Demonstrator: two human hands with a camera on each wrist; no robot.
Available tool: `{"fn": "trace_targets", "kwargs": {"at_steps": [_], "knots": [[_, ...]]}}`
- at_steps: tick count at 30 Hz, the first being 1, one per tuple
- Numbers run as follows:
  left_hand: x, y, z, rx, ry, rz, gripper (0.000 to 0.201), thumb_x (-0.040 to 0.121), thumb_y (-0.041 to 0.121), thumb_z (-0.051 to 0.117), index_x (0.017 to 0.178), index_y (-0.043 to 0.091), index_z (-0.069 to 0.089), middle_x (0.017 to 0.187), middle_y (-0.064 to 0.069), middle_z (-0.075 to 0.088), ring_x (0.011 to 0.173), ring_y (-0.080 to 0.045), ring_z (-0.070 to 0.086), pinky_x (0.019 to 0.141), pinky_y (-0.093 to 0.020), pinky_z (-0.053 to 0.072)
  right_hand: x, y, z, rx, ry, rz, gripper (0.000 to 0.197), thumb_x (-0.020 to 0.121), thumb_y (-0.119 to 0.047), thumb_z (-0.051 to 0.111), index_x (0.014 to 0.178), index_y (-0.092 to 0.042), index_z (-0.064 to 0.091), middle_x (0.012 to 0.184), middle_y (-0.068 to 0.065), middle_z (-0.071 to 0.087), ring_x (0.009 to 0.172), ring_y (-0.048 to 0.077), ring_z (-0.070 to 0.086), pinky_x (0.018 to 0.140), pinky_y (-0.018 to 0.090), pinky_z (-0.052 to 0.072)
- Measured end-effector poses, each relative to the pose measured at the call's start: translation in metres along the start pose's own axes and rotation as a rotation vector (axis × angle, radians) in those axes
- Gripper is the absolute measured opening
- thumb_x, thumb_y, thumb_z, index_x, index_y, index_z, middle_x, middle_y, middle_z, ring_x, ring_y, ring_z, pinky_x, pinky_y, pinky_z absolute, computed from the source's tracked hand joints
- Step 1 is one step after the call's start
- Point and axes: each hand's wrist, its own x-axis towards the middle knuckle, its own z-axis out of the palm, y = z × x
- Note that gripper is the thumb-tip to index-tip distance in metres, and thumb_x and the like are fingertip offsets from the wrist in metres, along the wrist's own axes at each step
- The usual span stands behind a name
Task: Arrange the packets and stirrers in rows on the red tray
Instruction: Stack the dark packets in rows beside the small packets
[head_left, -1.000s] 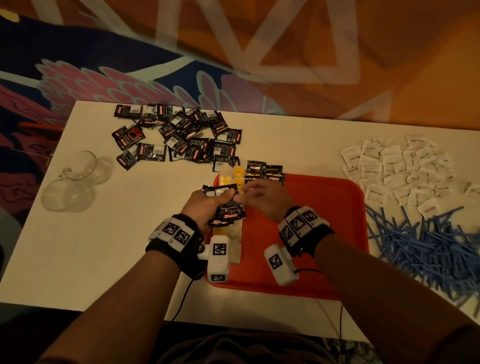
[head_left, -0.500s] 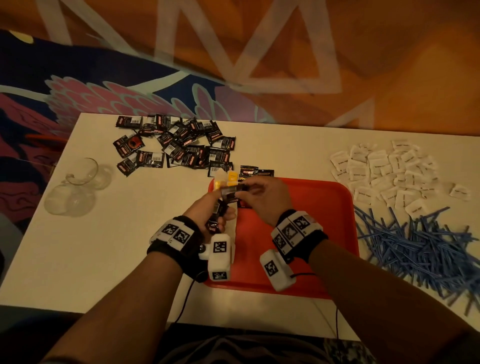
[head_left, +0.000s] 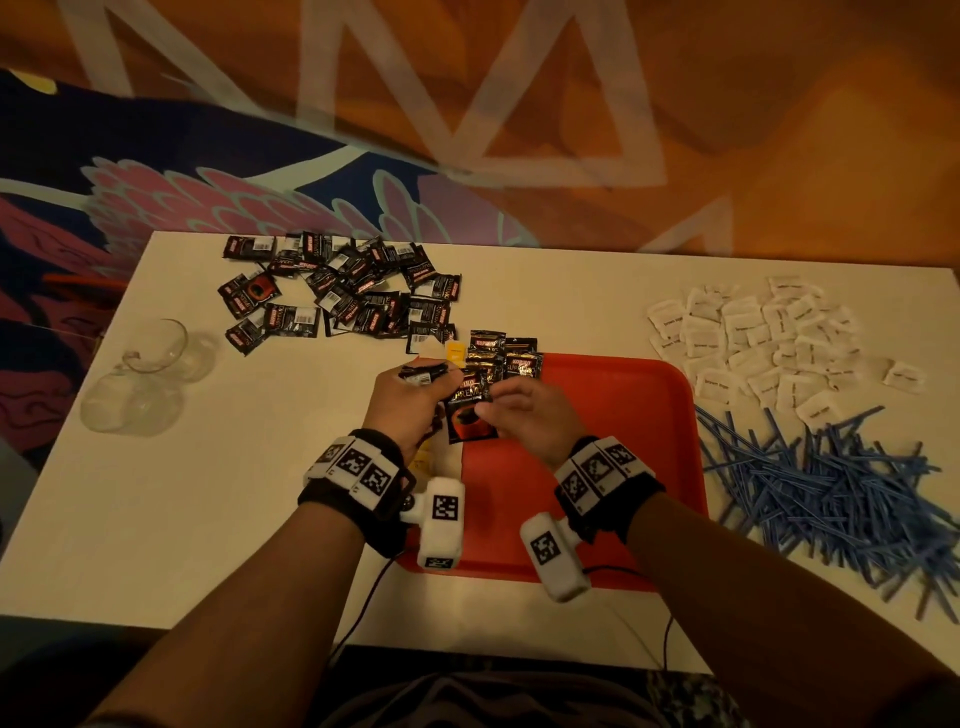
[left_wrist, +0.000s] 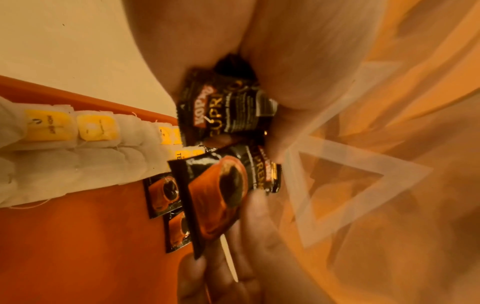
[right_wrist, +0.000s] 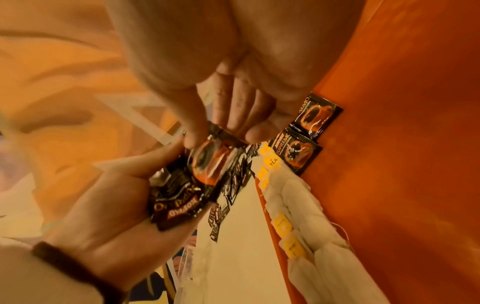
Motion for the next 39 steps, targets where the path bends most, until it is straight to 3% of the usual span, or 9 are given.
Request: {"fn": "trace_targets", "kwargs": {"at_steps": [5,7,9,14,17,21,25,32,39], "knots": [[0.002,-0.002,0.004,-0.058,-0.026,-0.093,0.011,0.085,0.006,0.074,0.095,0.01,0.074,0.094,-0.016,0.076,0.092,-0.035,0.073,0.08,-0.045,0.059,0.003,0.005,0.003,-0.14,0.033,-0.055,0.016,0.08,-0.015,0.078,0.085,-0.021,0.065,0.08,-0.004,0.066,0.075,0.008,0.062,0.068,0.024,0.048],[0.004,-0.005,0.005,-0.067,-0.006,-0.132,0.01,0.086,0.007,0.073,0.095,0.01,0.074,0.093,-0.016,0.075,0.09,-0.036,0.073,0.074,-0.043,0.059,0.004,0.005,0.002,-0.152,0.036,-0.05,0.017,0.079,-0.014,0.079,0.084,-0.023,0.066,0.078,-0.01,0.064,0.074,0.002,0.06,0.068,0.02,0.048],[0.006,-0.009,0.005,-0.038,0.009,-0.144,0.01,0.085,0.011,0.075,0.096,0.011,0.074,0.092,-0.014,0.076,0.089,-0.035,0.073,0.078,-0.046,0.059,0.005,0.009,0.002,-0.215,0.023,-0.031,0.014,0.079,-0.018,0.079,0.084,-0.025,0.068,0.08,-0.011,0.066,0.076,0.0,0.061,0.07,0.018,0.049],[0.015,-0.022,0.0,0.122,0.114,-0.045,0.008,0.087,0.019,0.073,0.081,0.023,0.073,0.081,-0.003,0.074,0.081,-0.025,0.07,0.076,-0.038,0.057,0.014,0.035,-0.01,-0.347,0.051,0.071,0.017,0.083,-0.025,0.074,0.099,-0.019,0.074,0.096,-0.006,0.071,0.086,0.004,0.063,0.076,0.023,0.053],[0.02,-0.027,-0.008,0.15,0.117,-0.068,0.015,0.092,0.019,0.067,0.095,0.033,0.073,0.096,-0.005,0.074,0.083,-0.021,0.066,0.078,-0.038,0.055,0.026,0.05,-0.026,-0.432,0.14,0.212,0.022,0.087,-0.032,0.069,0.108,-0.023,0.071,0.097,-0.01,0.068,0.077,0.001,0.058,0.059,0.014,0.043],[0.021,-0.035,-0.016,0.084,0.105,-0.139,0.018,0.093,0.015,0.065,0.104,0.026,0.074,0.089,-0.007,0.073,0.071,-0.018,0.063,0.07,-0.034,0.053,0.044,0.06,-0.045,-0.474,0.217,0.312,0.021,0.089,-0.029,0.068,0.107,-0.02,0.068,0.097,-0.009,0.064,0.074,-0.002,0.054,0.055,0.014,0.04],[0.022,-0.04,-0.024,0.021,0.102,-0.183,0.018,0.093,0.013,0.065,0.108,0.019,0.072,0.08,-0.008,0.07,0.066,-0.019,0.06,0.067,-0.034,0.047,0.059,0.056,-0.047,-0.531,0.242,0.317,0.016,0.087,-0.03,0.07,0.1,-0.02,0.066,0.1,-0.005,0.067,0.084,0.008,0.062,0.07,0.022,0.052],[0.025,-0.041,-0.031,-0.04,0.072,-0.2,0.022,0.095,0.005,0.059,0.111,0.015,0.069,0.075,-0.007,0.067,0.064,-0.019,0.057,0.061,-0.032,0.047,0.076,0.053,-0.04,-0.415,0.268,0.343,0.015,0.082,-0.024,0.076,0.091,-0.022,0.064,0.098,-0.002,0.07,0.088,0.01,0.065,0.054,0.015,0.041],[0.028,-0.043,-0.035,-0.03,0.057,-0.2,0.024,0.095,0.003,0.056,0.113,0.015,0.068,0.071,-0.003,0.068,0.062,-0.017,0.058,0.057,-0.031,0.047,0.082,0.054,-0.038,-0.374,0.315,0.378,0.019,0.081,-0.023,0.077,0.094,-0.02,0.063,0.097,-0.002,0.068,0.086,0.011,0.065,0.06,0.019,0.05]]}}
